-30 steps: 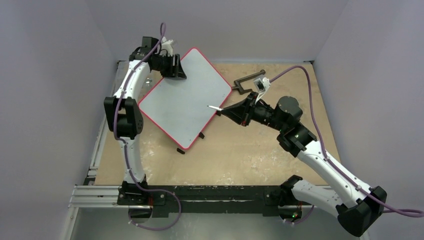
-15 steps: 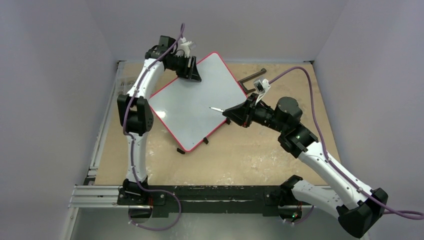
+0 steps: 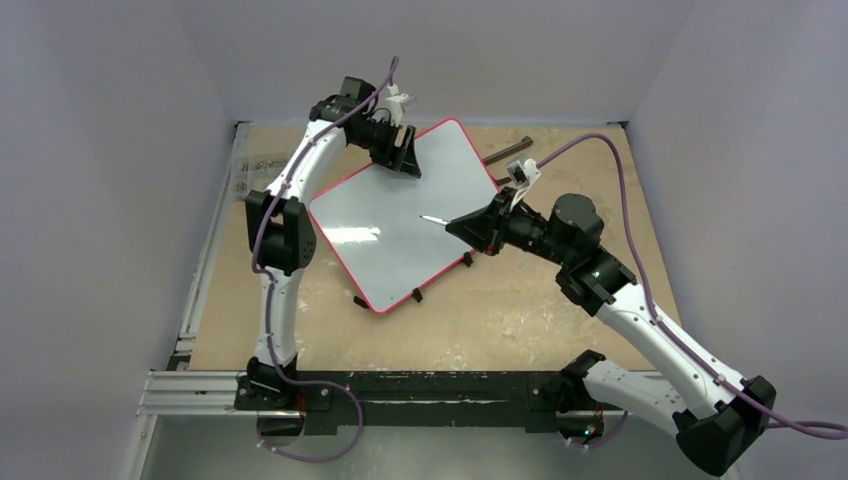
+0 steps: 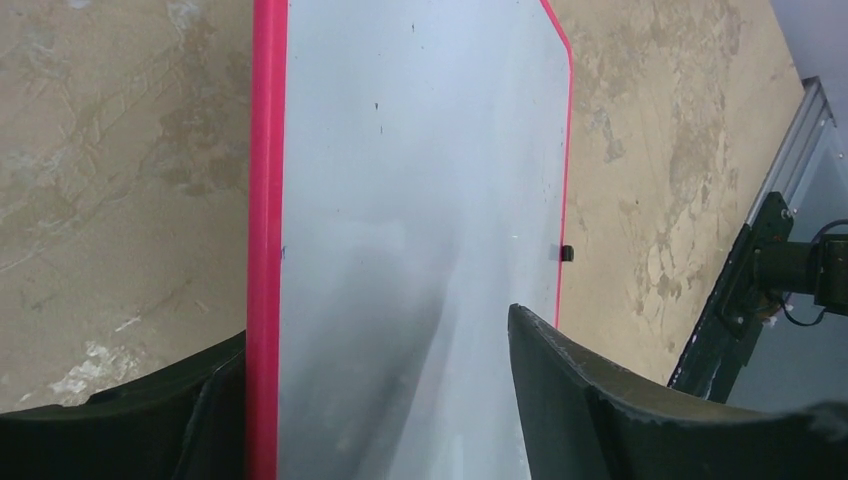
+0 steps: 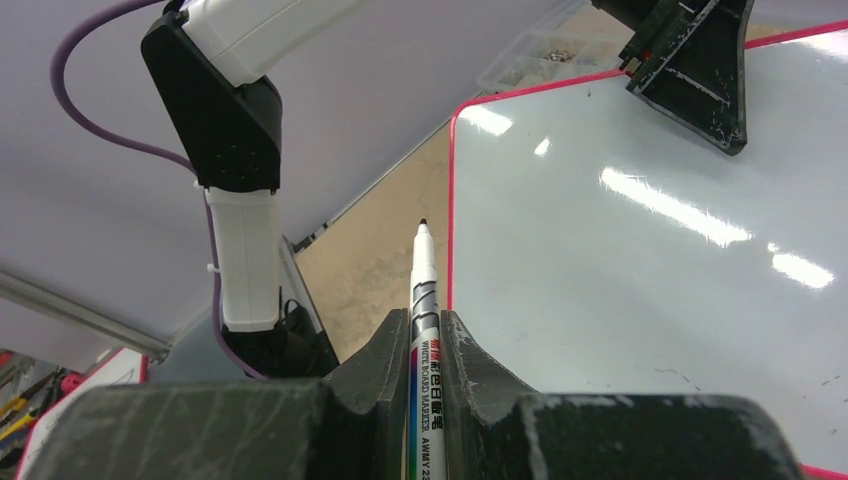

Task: Write a sentence on the whiteboard
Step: Move the whiteboard to the center of the board.

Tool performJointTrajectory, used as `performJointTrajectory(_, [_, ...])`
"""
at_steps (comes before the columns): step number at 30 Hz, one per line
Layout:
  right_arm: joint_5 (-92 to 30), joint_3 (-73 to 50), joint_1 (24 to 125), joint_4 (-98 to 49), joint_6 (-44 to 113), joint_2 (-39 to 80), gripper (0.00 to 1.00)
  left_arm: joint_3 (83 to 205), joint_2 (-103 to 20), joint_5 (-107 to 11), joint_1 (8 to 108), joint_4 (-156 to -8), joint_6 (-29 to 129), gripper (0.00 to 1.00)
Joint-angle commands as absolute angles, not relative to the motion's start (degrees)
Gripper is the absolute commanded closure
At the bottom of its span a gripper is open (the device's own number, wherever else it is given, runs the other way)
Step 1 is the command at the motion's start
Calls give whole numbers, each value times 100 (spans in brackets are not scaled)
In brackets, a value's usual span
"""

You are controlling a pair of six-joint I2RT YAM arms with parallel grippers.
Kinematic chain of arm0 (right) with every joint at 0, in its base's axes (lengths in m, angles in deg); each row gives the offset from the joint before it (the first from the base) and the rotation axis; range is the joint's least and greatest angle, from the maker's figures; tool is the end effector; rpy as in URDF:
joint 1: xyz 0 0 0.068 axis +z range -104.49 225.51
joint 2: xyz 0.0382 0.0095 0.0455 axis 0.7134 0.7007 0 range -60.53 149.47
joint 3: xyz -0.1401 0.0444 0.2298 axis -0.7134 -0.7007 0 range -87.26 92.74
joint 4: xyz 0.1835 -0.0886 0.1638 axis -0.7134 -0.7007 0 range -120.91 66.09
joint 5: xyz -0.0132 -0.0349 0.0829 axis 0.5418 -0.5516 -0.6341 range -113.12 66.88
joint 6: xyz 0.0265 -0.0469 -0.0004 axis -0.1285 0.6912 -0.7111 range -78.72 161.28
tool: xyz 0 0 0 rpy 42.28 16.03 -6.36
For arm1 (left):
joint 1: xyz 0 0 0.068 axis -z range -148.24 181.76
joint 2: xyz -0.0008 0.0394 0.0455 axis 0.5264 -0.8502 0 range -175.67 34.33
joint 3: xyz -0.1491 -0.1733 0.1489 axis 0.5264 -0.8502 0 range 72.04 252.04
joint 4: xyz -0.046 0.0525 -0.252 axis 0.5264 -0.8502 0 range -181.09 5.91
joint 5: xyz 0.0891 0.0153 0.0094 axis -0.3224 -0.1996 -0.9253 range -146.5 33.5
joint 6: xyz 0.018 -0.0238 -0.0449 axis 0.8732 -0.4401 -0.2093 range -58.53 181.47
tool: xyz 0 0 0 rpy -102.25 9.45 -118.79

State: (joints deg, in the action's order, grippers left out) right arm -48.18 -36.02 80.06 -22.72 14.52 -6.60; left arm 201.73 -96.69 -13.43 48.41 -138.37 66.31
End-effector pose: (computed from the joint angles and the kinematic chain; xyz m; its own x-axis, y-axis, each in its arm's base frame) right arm 0.1713 0.1362 0.3725 -0.4076 0.2147 -0.8875 -0.7603 0.4585 0.4601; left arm 0.4684 -0.1654 0.2845 -0.7390 0.2853 -0.6103 0.6434 0.5674 -0.5138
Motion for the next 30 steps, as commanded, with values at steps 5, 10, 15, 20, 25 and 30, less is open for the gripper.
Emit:
performJointTrajectory(5, [-4810, -3366, 7990, -2195, 1435, -735, 100, 20322, -8862, -1952, 4673, -13848, 6799, 3])
performJointTrajectory(10, [-4808, -3340, 7990, -2241, 1402, -753, 100, 19986, -8590, -1771, 4365, -13694, 6697, 2])
performJointTrajectory(15, [-4870, -3358, 7992, -2194, 1341, -693, 100, 19803, -8435, -940, 3956, -13843, 6865, 11])
performJointTrajectory(20, [-4988, -3314, 7992, -2238, 1298, -631, 100, 19656, -8532, 10, 3481, -14071, 7012, 15])
performJointTrajectory(25, [-4999, -3226, 7996, -2308, 1284, -581, 100, 19652, -8724, 309, 3378, -14264, 7179, 17])
performJointTrajectory(30, [-5053, -3198, 7990, -2313, 1231, -523, 100, 19597, -8914, 426, 3378, -14285, 7131, 25])
